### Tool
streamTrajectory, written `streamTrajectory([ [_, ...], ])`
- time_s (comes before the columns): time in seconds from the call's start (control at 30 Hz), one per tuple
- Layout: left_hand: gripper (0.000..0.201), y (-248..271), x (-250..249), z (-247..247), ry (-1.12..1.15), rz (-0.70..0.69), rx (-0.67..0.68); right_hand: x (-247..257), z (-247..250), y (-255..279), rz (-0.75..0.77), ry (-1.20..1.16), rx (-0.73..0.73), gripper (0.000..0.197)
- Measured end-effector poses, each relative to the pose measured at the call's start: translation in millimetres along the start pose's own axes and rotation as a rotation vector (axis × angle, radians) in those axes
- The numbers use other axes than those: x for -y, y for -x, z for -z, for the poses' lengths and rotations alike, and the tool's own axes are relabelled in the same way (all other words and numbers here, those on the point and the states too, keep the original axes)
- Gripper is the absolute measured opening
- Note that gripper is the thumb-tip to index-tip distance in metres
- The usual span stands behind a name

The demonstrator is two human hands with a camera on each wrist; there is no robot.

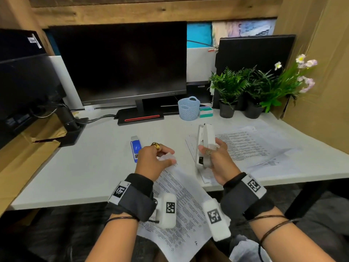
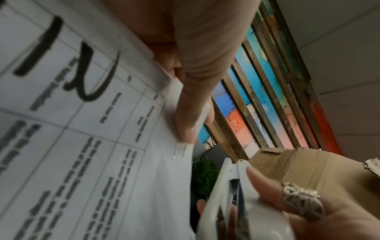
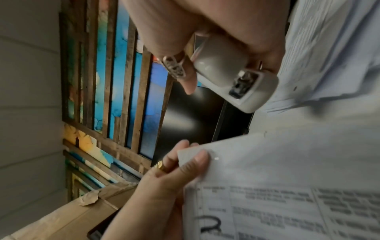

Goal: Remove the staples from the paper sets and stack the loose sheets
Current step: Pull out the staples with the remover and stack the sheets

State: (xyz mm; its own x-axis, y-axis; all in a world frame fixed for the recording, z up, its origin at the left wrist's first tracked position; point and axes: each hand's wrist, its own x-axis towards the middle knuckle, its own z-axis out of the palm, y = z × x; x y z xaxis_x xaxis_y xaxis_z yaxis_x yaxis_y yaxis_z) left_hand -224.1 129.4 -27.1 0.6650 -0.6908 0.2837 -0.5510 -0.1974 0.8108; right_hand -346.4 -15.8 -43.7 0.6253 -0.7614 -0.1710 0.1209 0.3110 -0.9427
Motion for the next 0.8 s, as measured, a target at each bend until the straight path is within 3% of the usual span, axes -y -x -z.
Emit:
streamTrajectory([
  [0.13, 0.027, 3, 0, -5, 0.057, 0.015, 0.002, -20, -5, 11, -0.013, 0.035, 0.000, 0.048],
  [0.3, 0.032, 6, 2, -8, 0.062, 0.019, 0.018, -36, -14, 8, -0.028, -0.124, -0.119, 0.059],
  [0.8, 0.037, 10, -10, -7, 0.206, 0.013, 0.016, -35, -29, 10, 0.065, -0.184, -0.311, 0.041],
])
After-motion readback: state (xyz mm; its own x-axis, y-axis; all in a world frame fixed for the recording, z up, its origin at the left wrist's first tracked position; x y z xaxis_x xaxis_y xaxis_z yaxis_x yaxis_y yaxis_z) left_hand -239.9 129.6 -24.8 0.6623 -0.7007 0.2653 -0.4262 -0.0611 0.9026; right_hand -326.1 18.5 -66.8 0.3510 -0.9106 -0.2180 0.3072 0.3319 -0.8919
